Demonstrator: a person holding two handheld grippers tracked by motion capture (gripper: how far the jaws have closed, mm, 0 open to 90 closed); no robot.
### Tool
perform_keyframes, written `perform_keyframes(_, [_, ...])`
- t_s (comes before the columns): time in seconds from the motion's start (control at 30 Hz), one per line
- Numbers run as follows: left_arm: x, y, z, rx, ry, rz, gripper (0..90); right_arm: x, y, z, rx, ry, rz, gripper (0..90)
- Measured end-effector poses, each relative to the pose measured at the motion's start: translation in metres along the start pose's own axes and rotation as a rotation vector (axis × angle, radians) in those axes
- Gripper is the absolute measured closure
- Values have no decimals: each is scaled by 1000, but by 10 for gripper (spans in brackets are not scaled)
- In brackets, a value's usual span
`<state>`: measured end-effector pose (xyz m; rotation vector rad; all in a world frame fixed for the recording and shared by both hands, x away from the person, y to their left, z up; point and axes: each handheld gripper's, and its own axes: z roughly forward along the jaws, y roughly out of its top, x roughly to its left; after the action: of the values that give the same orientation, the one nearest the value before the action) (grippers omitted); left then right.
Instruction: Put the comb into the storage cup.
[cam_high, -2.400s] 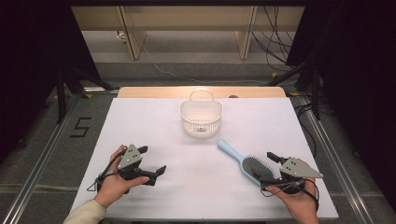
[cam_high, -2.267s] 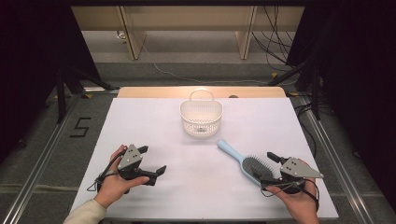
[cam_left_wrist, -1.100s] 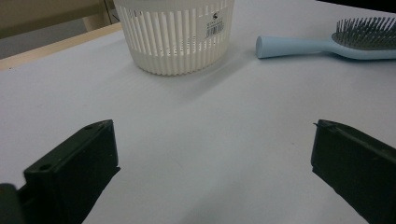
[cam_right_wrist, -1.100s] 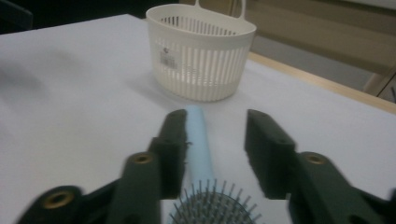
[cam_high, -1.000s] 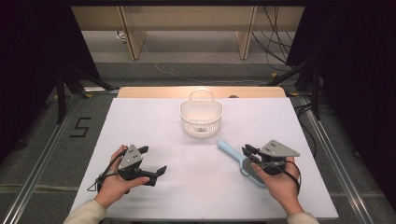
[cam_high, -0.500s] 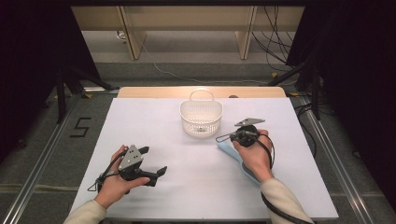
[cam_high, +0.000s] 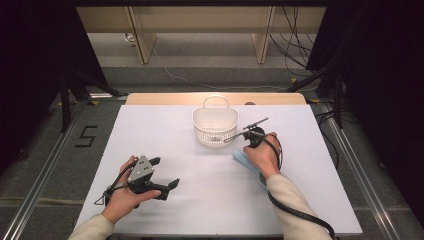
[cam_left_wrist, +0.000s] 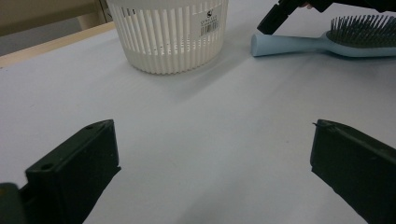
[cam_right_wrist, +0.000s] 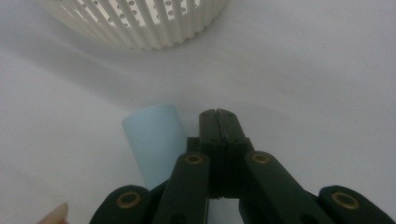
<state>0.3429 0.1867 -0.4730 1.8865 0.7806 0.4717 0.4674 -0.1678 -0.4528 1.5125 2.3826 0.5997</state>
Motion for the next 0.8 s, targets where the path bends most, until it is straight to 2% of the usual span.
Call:
perform_keyframes(0.23, [0,0,0,1,-1,-2,7,2,1,5,40,-2,2,900])
perform_keyframes(0.4, [0,-1,0,2,-1,-5,8,3,0,9,59,2,-19,900])
perform_keyframes(0.63, [0,-1,0,4,0,-7,9,5,-4,9,94,27,-25,900])
perform_keyframes(0.7, [0,-1,1,5,-1,-9,9,6,-6,8,95,36,-47,900])
perform_keyframes(0.8, [0,-1,0,6,0,-7,10,13,-10,4,121,60,-55,900])
